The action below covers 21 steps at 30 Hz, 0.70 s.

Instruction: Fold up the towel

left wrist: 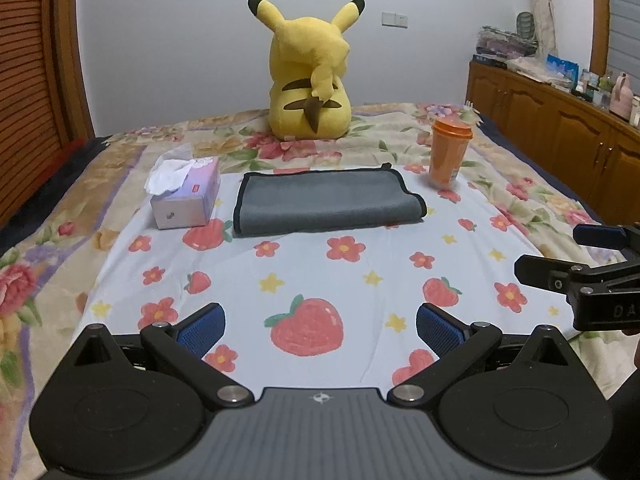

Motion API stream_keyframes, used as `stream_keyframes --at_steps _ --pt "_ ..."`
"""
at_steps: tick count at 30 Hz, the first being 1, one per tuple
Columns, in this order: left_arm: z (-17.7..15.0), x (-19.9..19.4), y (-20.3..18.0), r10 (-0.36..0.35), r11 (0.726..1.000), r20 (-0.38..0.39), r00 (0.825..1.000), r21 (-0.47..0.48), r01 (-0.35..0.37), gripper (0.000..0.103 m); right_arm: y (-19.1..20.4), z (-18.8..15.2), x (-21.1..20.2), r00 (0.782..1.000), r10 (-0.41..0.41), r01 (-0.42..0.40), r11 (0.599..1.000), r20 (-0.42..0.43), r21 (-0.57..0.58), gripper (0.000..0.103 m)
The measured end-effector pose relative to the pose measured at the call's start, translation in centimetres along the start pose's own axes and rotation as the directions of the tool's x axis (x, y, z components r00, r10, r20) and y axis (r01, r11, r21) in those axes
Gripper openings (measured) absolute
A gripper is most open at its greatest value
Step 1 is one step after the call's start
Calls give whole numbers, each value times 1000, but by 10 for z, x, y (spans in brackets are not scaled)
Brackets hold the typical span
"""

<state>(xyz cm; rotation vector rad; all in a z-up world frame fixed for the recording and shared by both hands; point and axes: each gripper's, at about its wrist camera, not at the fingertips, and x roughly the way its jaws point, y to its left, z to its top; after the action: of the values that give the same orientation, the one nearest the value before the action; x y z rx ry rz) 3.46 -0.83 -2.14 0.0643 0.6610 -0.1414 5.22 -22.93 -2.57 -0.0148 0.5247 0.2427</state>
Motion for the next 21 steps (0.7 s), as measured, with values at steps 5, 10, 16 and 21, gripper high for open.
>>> stream_keyframes --at_steps 5,10,16,21 --pt "-9 10 2 11 1000 -8 1000 -7 -11 103 1 -5 5 1000 -9 9 1000 -10 -2 103" --pt "-14 17 2 18 1000 -5 1000 -6 -18 103 2 -10 11 1000 -23 22 1000 -17 -12 103" --pt "-17 21 6 18 1000 -1 1000 -18 -18 103 1 -11 13 999 -32 32 999 -17 -1 103" --pt "-16 20 10 21 999 15 1000 -36 -20 103 1 -12 13 999 -40 40 999 -15 2 103"
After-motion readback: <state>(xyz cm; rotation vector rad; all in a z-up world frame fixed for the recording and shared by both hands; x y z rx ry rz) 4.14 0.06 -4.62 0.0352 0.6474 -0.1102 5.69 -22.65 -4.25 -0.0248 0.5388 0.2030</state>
